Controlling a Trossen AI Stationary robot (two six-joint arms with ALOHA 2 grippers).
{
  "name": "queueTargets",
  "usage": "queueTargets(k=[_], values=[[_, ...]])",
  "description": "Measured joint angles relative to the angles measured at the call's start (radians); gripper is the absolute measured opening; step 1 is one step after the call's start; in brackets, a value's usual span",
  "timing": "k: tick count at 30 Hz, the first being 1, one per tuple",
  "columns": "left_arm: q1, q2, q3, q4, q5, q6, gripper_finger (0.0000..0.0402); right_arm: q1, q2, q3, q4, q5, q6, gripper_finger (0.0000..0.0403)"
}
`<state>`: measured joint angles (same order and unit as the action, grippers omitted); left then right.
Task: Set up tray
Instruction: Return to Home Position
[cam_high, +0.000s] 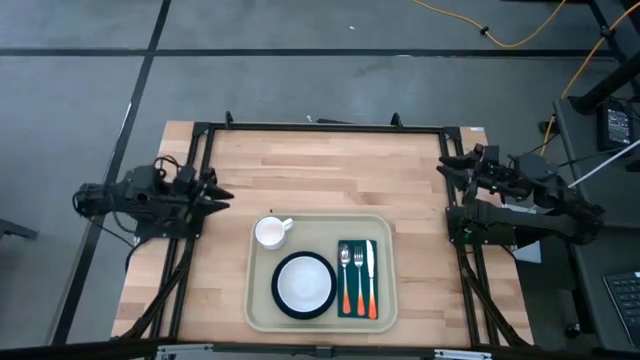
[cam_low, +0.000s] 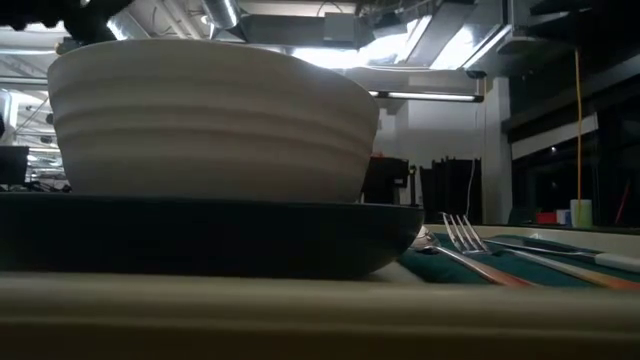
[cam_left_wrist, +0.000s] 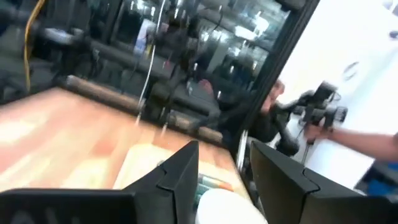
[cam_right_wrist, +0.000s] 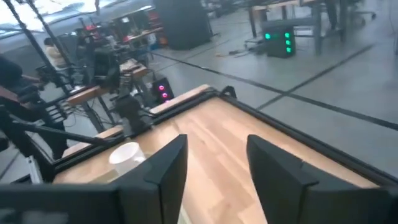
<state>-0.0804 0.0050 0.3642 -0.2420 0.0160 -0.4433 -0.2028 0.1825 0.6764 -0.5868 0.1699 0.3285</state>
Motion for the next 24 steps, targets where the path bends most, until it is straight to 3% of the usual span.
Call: queueTargets(k=[6,10,15,24], values=[[0.102,0.001,-0.171,0.194,0.080,0.027,0.0141,0.000,0.001,-0.005,-0.038,0.015,0.041,0.0171],[0.135,-0.004,-0.342,0.339,0.038,0.035,0.0141,0.000,0.000,-0.005,-0.038,0.014,0.089,0.0171],[0.154,0.001,-0.356,0.318,-0.026,0.162,0.0141,0.000,0.000,-0.007,-0.041,0.014,0.077,0.0171],[0.155,0.001,-0.356,0.289,-0.171,0.398,0.0141,0.000,0.001,-0.043,-0.040,0.037,-0.085,0.0171]])
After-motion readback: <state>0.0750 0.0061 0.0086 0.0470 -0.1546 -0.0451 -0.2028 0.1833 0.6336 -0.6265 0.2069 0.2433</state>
